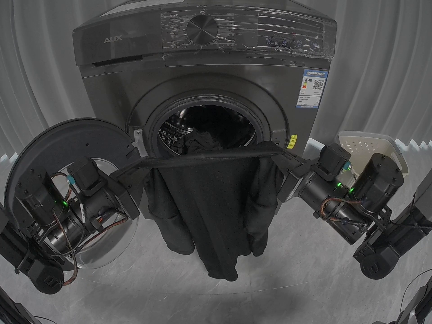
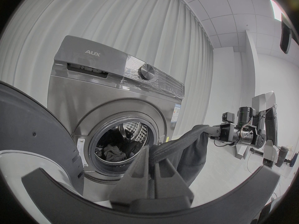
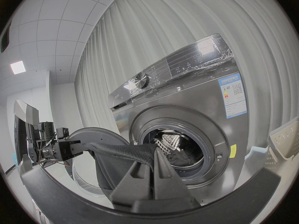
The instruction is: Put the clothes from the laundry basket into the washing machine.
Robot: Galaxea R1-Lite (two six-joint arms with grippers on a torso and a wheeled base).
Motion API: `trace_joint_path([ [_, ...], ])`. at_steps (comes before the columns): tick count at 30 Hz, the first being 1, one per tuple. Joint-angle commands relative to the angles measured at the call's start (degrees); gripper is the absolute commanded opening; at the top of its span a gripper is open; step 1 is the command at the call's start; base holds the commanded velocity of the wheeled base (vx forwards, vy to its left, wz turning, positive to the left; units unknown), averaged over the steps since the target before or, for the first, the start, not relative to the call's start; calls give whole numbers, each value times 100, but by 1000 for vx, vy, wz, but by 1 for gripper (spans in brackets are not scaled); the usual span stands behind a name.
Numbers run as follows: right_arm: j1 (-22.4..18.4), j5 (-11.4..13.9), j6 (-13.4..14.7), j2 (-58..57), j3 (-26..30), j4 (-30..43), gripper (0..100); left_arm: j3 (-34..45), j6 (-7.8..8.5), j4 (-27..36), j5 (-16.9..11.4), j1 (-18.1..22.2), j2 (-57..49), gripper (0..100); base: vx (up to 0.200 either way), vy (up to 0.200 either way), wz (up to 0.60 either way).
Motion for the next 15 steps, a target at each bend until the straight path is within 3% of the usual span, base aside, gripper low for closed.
trace_joint_path([
  [1,-2,-48,-3,-7,-50,-1,0,8,-2,-5,0,10,-8,0,0,0,0],
  [15,-2,-110,6,2,-129,8,0,8,-11,-5,-8,45,-25,0,0,0,0],
])
